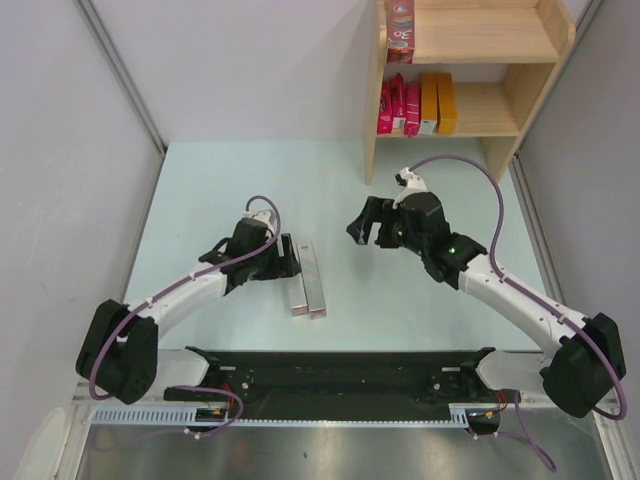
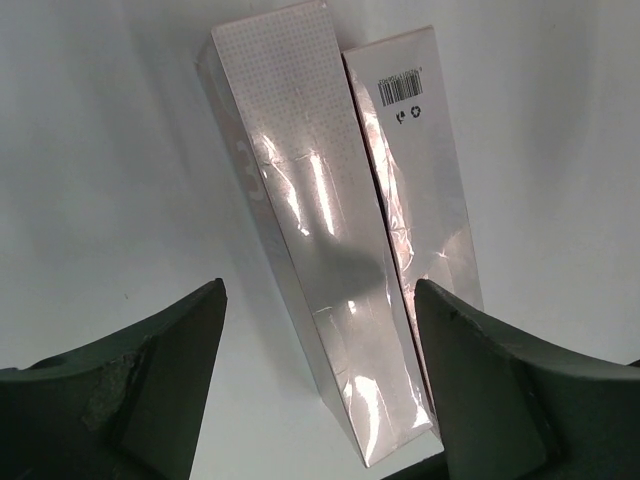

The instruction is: Place and organize the toothpastes onto the shelf

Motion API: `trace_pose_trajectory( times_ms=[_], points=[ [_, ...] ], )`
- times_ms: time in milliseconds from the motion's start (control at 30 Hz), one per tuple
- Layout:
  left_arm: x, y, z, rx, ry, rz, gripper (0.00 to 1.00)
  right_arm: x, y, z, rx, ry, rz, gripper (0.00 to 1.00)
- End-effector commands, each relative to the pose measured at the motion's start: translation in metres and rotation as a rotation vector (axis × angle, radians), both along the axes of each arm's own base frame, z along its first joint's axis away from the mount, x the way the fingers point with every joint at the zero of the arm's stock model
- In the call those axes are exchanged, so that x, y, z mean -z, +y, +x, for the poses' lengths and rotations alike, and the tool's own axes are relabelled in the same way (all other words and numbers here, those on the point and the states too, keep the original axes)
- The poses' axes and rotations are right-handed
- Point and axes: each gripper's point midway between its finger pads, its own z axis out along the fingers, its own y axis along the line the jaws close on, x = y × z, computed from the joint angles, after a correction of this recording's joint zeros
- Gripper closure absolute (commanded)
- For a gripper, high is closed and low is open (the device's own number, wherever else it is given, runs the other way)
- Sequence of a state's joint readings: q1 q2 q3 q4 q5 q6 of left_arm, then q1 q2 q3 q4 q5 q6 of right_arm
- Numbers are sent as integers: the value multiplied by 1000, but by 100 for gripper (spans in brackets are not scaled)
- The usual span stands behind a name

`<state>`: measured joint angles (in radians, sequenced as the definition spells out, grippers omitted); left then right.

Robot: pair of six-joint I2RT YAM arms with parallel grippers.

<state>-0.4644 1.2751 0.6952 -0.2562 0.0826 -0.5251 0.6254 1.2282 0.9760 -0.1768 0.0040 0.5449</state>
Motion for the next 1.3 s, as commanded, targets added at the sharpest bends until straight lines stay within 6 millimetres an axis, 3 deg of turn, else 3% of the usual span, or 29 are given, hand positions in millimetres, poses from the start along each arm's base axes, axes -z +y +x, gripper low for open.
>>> trace_pose_trajectory(
  times_ms=[0,300,467,600,1033,1267],
  points=[
    [-8,-11,13,-1,-35,-24,19,-8,-5,-7,25,-40,23,2],
    [5,-16,19,12,-13,15,22,6,-4,-16,17,-15,13,2],
    [12,-15,23,2,-1,36,36,13,-4,-20,11,-3,6,2],
    [17,-13,25,-5,14,59,40,16,-4,-21,9,5,4,1],
    [3,6,21,-62,-20,115,40,27,-1,-27,-8,24,-6,2],
    [10,9,18,-60,-8,121,39,30,5,-30,-21,28,1,1]
  ],
)
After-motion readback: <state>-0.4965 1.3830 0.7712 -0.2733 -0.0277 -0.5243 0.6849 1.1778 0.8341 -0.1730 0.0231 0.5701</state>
